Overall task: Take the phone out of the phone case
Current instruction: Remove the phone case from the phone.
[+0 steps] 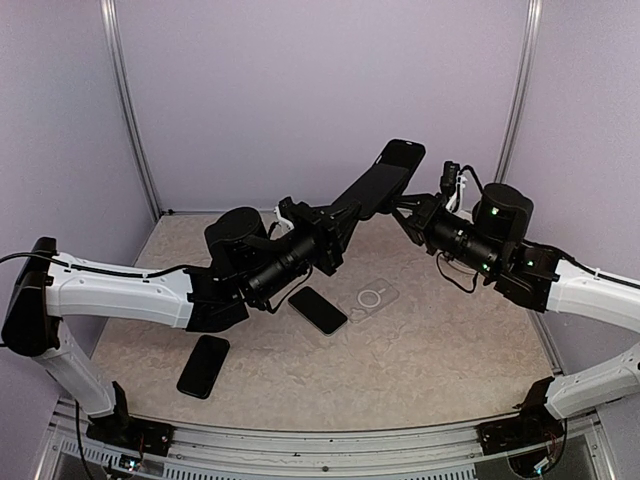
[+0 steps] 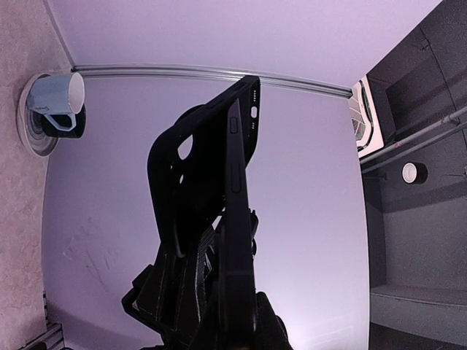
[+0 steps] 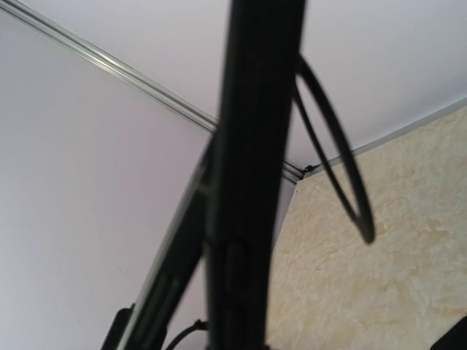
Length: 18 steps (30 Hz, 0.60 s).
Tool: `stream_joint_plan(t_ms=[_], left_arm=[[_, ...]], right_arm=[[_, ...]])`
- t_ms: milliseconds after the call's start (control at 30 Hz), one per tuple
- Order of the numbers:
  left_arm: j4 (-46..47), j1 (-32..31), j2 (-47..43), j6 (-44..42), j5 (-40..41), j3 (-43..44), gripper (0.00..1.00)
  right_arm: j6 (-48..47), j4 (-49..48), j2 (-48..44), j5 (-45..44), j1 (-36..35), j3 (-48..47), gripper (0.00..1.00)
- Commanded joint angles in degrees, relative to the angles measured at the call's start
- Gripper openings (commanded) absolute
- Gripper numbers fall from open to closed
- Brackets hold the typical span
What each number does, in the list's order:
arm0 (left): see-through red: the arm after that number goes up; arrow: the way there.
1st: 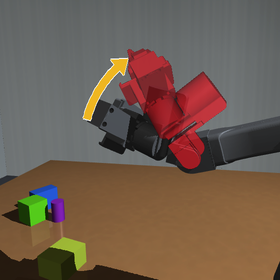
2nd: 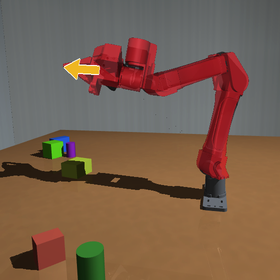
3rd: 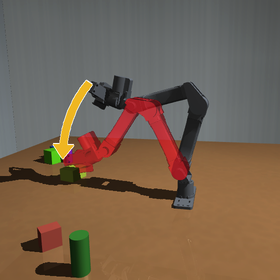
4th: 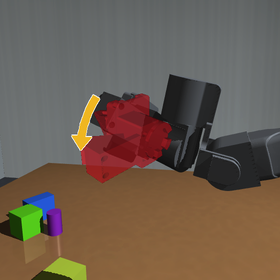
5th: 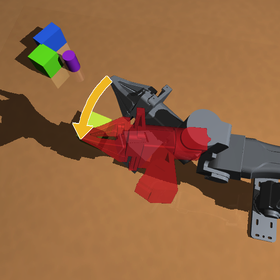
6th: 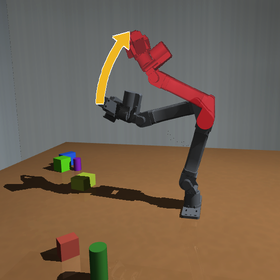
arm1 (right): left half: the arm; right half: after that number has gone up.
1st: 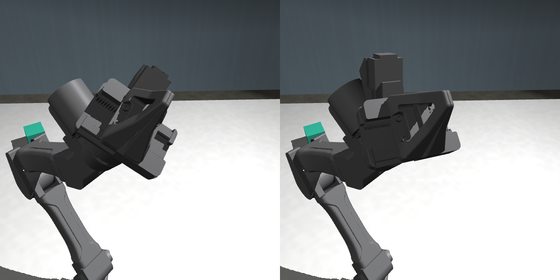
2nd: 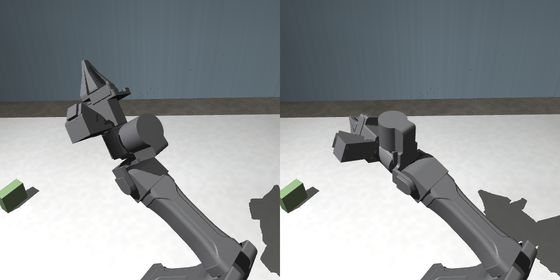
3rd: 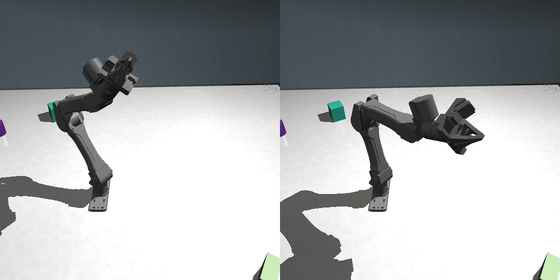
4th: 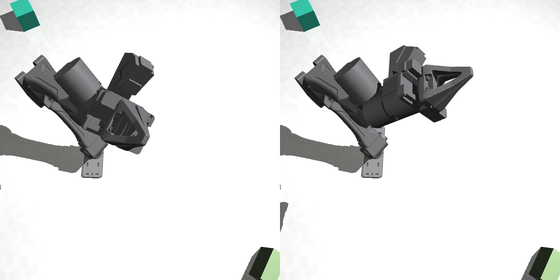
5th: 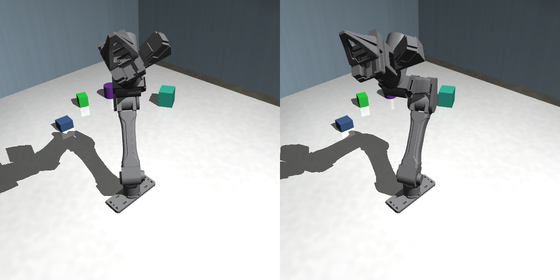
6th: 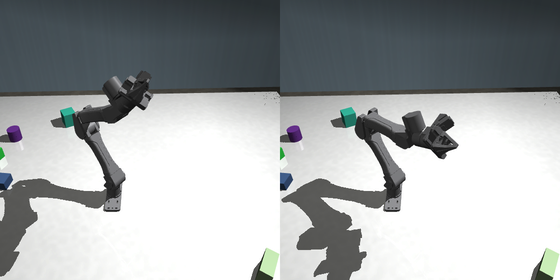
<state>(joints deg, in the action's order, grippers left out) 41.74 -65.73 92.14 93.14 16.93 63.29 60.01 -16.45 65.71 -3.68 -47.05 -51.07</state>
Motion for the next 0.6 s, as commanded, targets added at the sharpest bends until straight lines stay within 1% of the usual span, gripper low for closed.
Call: stream_joint_plan(t_ms=[0, 200, 400, 500, 567], left_arm=[[0.9, -0.7, 0.2, -1.1, -1.2, 0.7, 0.00], [0.7, -0.7, -0.9, -2.4, 0.1, -1.5, 0.00], [0.4, -0.4, -4.0, -3.9, 1.1, -5.7, 0.00], [-1.4, 0.3, -7.0, -6.2, 2.3, -8.3, 0.00], [-4.3, 0.6, -9.6, -9.0, 3.8, -9.6, 0.00]], right_arm=[[-3.0, -1.6, -2.4, -1.4, 1.8, -3.9, 0.00], [-6.6, 5.9, -3.8, 1.5, 6.8, -8.8, 0.00], [-13.1, 19.9, -4.4, 3.6, 14.1, -17.1, 0.00], [-15.3, 26.2, -5.8, 3.6, 17.6, -17.7, 0.00], [-15.9, 30.6, -7.3, 3.6, 19.4, -17.0, 0.00]])
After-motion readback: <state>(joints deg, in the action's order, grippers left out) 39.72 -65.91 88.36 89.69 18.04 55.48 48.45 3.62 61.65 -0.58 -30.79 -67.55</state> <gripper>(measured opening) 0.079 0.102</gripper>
